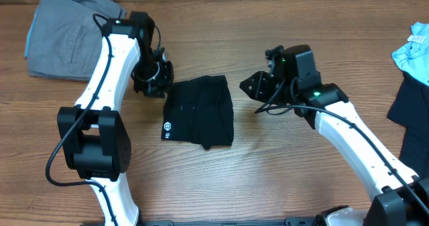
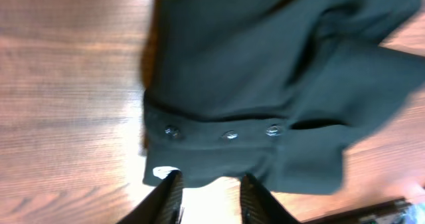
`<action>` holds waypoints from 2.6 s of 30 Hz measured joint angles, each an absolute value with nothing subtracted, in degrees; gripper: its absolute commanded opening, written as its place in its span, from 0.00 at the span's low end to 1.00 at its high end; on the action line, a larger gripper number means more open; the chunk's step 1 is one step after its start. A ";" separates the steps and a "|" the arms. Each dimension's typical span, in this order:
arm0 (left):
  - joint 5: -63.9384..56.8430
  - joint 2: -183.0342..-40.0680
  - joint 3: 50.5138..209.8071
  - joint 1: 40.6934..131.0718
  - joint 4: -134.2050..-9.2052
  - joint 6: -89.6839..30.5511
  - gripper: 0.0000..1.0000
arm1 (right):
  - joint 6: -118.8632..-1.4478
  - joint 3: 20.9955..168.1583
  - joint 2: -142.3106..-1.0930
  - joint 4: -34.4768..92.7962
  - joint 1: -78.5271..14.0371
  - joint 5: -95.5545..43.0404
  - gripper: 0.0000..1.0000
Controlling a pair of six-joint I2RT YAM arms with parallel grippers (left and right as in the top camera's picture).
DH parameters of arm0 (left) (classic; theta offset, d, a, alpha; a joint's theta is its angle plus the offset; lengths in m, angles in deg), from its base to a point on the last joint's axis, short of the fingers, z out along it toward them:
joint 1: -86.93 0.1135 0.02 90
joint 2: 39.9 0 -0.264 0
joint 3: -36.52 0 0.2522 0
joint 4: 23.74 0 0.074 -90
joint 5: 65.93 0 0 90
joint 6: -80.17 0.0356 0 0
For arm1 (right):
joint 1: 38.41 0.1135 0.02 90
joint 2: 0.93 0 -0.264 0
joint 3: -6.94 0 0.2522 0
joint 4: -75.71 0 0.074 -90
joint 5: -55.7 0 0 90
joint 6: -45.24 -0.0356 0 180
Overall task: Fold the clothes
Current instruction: 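Grasp the folded black shirt's left and right sides with both grippers, then release the right gripper and lift the shirt with the left gripper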
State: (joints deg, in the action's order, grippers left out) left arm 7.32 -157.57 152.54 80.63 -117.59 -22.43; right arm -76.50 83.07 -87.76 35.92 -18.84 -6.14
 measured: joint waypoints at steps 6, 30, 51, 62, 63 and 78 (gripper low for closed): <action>8.47 -157.57 139.30 79.90 -110.27 -24.11 0.04 | -78.21 83.64 -97.09 49.78 -14.31 -2.51 0.04; 8.04 -157.57 132.72 79.80 -104.06 -24.77 0.04 | -79.98 85.89 -117.68 48.03 -23.78 -1.81 0.04; 8.04 -157.57 132.61 79.80 -104.00 -24.73 0.04 | -72.61 86.78 -111.25 29.30 -7.86 0.77 0.04; 13.50 -157.57 132.78 79.80 -109.14 -25.53 0.04 | -76.72 88.56 -107.12 8.87 -12.17 -18.03 0.09; 14.09 -157.53 133.00 79.80 -109.35 -25.86 0.04 | -76.74 89.17 -105.53 8.54 -12.19 -19.21 0.26; 7.58 -150.47 136.89 83.95 -97.07 -18.98 1.00 | -76.48 91.27 -95.65 5.32 -12.17 -22.97 1.00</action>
